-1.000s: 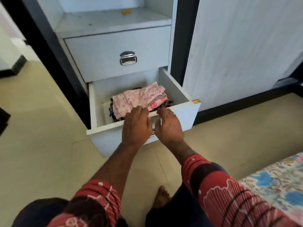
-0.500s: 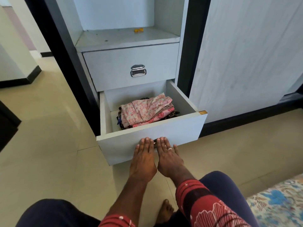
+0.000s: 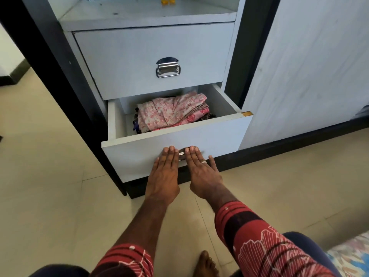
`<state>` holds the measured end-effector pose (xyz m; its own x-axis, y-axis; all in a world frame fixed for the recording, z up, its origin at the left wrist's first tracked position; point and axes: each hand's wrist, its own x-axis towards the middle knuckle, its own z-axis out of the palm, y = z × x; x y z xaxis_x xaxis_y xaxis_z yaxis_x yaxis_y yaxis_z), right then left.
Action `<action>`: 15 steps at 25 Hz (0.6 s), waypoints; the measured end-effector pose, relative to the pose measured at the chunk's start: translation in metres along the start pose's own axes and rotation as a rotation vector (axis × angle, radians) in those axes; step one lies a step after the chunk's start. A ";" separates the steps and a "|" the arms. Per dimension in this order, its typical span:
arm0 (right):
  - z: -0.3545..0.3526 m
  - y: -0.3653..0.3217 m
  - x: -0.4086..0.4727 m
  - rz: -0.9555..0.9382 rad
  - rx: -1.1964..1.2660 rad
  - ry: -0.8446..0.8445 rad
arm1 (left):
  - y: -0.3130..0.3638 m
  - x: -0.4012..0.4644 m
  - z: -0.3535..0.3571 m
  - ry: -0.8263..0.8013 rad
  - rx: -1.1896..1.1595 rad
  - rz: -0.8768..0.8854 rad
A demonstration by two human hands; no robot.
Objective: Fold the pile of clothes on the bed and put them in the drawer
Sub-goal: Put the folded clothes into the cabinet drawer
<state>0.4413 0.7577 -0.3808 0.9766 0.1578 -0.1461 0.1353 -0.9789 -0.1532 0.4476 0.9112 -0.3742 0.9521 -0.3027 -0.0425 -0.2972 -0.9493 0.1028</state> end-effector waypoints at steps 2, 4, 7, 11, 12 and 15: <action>-0.005 0.001 0.032 -0.009 -0.006 0.014 | -0.015 0.030 -0.004 -0.004 0.017 -0.002; -0.012 0.002 0.060 -0.020 -0.002 0.016 | -0.024 0.056 -0.009 -0.014 0.025 -0.008; -0.020 0.000 0.103 -0.027 0.003 0.043 | -0.041 0.096 -0.012 -0.011 0.053 -0.030; -0.036 0.000 0.164 -0.013 0.009 0.056 | -0.064 0.149 -0.025 -0.012 0.073 -0.034; -0.039 -0.001 0.176 -0.011 -0.004 0.049 | -0.069 0.159 -0.028 -0.011 0.087 -0.026; -0.032 -0.004 0.198 0.004 -0.026 0.035 | -0.081 0.177 -0.025 -0.016 0.135 -0.003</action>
<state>0.6398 0.7889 -0.3774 0.9824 0.1499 -0.1118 0.1353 -0.9825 -0.1277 0.6424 0.9365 -0.3657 0.9521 -0.3003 -0.0583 -0.3024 -0.9527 -0.0317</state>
